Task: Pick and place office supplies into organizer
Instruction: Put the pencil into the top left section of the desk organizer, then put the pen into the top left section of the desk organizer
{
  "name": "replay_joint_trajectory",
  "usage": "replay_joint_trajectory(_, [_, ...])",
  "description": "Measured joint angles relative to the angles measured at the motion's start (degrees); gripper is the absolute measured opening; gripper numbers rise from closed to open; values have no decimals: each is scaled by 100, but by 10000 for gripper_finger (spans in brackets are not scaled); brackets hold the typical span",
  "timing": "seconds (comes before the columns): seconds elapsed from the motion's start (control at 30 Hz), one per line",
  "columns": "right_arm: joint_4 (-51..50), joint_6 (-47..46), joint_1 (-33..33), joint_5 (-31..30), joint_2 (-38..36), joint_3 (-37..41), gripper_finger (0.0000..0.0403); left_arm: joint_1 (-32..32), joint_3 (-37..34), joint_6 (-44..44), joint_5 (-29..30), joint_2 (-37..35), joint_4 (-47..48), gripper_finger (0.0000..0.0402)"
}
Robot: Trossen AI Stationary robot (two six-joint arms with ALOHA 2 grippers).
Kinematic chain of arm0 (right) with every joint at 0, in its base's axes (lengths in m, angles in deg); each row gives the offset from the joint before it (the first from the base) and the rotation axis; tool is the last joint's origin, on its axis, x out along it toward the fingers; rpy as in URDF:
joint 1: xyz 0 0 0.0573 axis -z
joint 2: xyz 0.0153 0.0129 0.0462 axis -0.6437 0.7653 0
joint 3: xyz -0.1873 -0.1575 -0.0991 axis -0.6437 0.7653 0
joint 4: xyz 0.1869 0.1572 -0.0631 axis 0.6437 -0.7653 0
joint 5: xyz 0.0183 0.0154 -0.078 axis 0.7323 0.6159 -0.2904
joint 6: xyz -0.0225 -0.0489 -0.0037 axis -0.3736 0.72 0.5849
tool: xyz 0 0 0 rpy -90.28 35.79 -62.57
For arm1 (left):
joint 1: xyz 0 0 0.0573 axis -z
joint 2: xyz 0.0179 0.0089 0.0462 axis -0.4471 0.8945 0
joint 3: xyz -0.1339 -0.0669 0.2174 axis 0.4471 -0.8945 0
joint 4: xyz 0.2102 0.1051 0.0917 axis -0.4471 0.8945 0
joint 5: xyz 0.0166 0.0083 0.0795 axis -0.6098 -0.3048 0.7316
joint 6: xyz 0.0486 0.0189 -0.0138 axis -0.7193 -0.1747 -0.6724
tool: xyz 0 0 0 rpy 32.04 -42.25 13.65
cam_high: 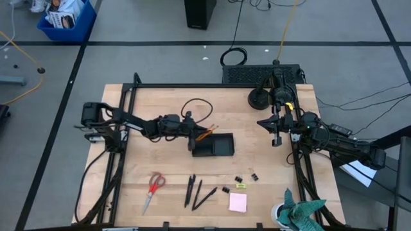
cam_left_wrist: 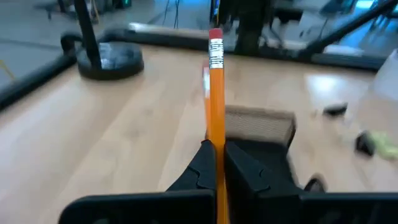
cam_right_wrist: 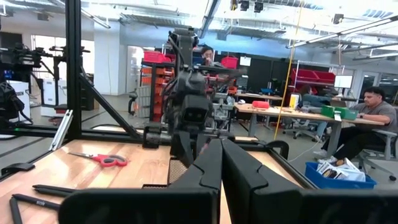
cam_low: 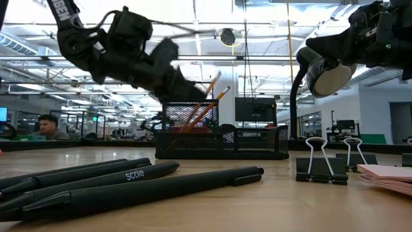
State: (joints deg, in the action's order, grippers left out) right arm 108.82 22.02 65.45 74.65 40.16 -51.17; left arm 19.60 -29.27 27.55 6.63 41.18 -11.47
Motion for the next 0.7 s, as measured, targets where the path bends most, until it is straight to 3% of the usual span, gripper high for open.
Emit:
replay_joint_trajectory(0.2, [2, 0, 2, -2, 40, 2, 0, 2, 184, 30, 3, 254, -77, 26])
replay_joint_trajectory(0.7, [42, -20, 2, 0, 52, 0, 0, -2, 179, 170, 5, 223, -10, 146])
